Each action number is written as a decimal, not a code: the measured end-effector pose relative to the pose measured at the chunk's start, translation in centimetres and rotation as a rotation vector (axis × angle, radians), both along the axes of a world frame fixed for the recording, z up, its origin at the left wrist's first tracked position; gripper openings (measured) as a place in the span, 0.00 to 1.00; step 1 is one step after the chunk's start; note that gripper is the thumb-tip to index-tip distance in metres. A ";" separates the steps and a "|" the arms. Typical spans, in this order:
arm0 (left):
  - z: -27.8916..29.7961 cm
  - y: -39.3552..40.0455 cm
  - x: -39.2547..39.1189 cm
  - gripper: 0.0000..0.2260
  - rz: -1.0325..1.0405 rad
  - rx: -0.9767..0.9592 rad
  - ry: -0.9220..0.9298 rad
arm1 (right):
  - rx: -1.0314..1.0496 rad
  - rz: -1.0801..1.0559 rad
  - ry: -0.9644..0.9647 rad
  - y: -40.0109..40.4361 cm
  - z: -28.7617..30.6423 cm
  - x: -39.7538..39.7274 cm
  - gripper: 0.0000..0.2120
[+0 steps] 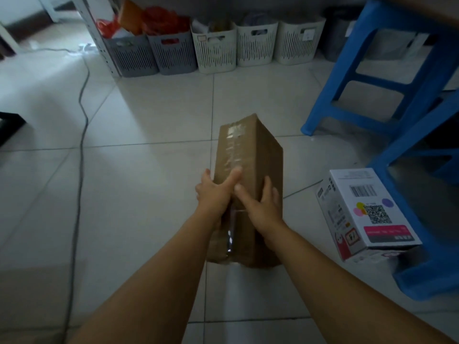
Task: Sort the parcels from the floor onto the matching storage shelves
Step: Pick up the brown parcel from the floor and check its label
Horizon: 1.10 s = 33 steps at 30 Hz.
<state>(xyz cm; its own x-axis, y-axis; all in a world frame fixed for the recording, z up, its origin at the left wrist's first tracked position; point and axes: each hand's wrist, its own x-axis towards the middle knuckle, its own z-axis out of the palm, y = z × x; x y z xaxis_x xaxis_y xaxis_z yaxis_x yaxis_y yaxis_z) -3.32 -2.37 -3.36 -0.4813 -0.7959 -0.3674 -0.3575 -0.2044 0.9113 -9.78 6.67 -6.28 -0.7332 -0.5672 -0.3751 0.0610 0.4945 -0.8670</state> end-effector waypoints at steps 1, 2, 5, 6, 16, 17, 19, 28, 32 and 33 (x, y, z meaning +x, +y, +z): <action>0.3 -0.3 -0.3 0.35 -0.021 0.042 0.086 | -0.045 -0.027 -0.031 0.0 0.4 -0.4 0.56; 0.7 -0.5 -0.4 0.26 -0.026 0.084 0.143 | -0.072 -0.061 -0.045 0.0 0.8 -0.9 0.57; 0.9 -0.6 -0.8 0.21 -0.036 0.131 0.170 | -0.052 -0.124 0.031 0.4 1.2 -2.2 0.53; 0.8 -0.3 -1.0 0.21 -0.058 0.125 0.169 | -0.030 -0.141 0.059 0.5 1.2 -2.5 0.54; -0.2 2.4 -1.6 0.27 -0.172 0.154 0.128 | 0.541 0.002 0.254 2.6 -0.2 -3.9 0.68; -0.1 2.4 -1.6 0.26 -0.182 0.175 0.131 | 0.527 -0.017 0.243 2.7 -0.1 -4.2 0.66; 0.0 2.1 -1.4 0.20 -0.188 0.195 0.134 | 0.450 -0.047 0.190 3.2 0.0 -4.9 0.63; -1.2 0.1 0.9 0.14 -0.172 0.003 0.050 | -0.098 -0.030 -0.205 5.1 0.2 -6.1 0.55; -1.0 0.0 1.3 0.15 -0.185 0.007 0.022 | -0.166 -0.022 -0.290 5.4 -0.3 -6.0 0.55; -1.0 -0.1 1.4 0.14 -0.191 -0.016 0.017 | -0.172 -0.024 -0.298 5.5 -0.4 -6.0 0.55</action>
<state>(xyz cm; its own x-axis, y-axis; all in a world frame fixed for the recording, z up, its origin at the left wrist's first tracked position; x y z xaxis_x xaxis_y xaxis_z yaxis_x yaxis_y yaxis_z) -1.96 -2.45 -4.32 -0.6299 -0.6953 -0.3461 -0.3729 -0.1202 0.9201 -15.76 12.20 -6.71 -0.6194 -0.6245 -0.4757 0.3344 0.3384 -0.8796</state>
